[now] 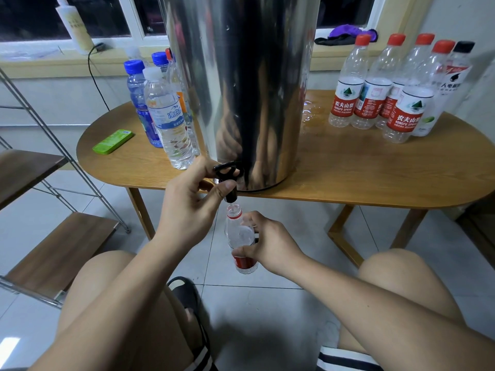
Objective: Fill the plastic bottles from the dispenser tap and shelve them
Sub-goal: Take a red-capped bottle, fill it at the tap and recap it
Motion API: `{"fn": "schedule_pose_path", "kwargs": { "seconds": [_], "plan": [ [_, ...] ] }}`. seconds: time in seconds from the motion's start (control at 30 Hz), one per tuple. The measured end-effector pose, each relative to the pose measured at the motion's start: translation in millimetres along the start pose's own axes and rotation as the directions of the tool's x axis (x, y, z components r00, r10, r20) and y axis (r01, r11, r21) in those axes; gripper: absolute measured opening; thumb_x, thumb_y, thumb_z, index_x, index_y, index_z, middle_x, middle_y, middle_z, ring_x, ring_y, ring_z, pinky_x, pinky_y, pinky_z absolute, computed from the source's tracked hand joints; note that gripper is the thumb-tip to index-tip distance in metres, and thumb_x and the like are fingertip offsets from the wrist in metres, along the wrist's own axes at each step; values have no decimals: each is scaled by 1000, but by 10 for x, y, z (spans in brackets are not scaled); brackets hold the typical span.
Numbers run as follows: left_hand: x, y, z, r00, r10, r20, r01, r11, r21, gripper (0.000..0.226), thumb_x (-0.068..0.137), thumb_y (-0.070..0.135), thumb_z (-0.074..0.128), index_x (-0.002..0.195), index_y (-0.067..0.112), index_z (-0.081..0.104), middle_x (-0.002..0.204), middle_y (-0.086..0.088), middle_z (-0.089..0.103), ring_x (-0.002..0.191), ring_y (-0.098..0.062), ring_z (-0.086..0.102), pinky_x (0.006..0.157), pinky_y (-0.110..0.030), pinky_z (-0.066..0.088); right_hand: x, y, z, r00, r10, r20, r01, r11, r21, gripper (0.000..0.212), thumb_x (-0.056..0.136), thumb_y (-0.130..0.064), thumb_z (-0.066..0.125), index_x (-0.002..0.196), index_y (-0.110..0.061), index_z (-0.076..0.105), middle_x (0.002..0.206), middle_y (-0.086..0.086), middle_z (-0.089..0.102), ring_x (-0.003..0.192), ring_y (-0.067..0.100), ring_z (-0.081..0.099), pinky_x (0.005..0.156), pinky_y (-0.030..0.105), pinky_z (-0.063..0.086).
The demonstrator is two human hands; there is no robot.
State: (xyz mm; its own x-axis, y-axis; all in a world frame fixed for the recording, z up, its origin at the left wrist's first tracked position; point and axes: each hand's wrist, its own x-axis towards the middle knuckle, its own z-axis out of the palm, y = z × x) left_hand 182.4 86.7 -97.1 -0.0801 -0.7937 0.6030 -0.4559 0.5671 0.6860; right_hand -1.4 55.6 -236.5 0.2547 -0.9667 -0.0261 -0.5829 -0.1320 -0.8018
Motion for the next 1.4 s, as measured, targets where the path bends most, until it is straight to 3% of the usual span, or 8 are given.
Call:
{"fn": "schedule_pose_path", "kwargs": {
  "seconds": [0.4, 0.6, 0.83, 1.07, 1.4],
  "plan": [
    [-7, -42, 9, 1000, -27, 0, 27, 1000, -9, 14, 101, 4, 75, 112, 12, 70, 100, -1, 79, 90, -11, 77, 79, -29, 59, 1, -9, -4, 1000, 4, 2, -4, 1000, 12, 82, 52, -69, 83, 124, -42, 54, 122, -18, 70, 110, 16, 71, 91, 43, 62],
    [-8, -43, 14, 1000, -25, 0, 25, 999, -24, 21, 101, 4, 75, 111, 22, 69, 100, -1, 79, 89, -12, 77, 80, -29, 59, -8, -9, -9, 1000, 2, 6, -2, 1000, 17, 83, 50, -71, 79, 123, -41, 54, 119, -19, 70, 109, 15, 71, 90, 43, 62],
    [-7, -41, 8, 1000, -21, 6, 22, 999, -30, 20, 101, 4, 75, 112, 21, 69, 100, -2, 79, 91, -11, 77, 81, -32, 60, -7, -18, -19, 1000, 0, 11, 0, 1000, 9, 79, 55, -65, 85, 123, -42, 54, 121, -17, 71, 109, 16, 71, 91, 43, 62],
    [-4, -40, 8, 1000, -22, 1, 22, 999, -35, 19, 101, 3, 75, 111, 18, 70, 100, -2, 79, 89, -11, 77, 79, -28, 59, -11, -33, -18, 1000, 11, 11, -11, 1000, 12, 84, 49, -72, 78, 123, -41, 54, 120, -18, 71, 109, 16, 71, 91, 43, 62],
    [-5, -6, 6, 1000, -10, 3, 10, 999, -33, 33, 101, 4, 75, 109, 35, 65, 99, -2, 80, 91, -10, 77, 80, -30, 59, -7, -24, -18, 1000, 11, 14, -11, 1000, 13, 79, 50, -70, 80, 119, -43, 53, 115, -14, 72, 106, 18, 72, 89, 44, 63]
  ]
}}
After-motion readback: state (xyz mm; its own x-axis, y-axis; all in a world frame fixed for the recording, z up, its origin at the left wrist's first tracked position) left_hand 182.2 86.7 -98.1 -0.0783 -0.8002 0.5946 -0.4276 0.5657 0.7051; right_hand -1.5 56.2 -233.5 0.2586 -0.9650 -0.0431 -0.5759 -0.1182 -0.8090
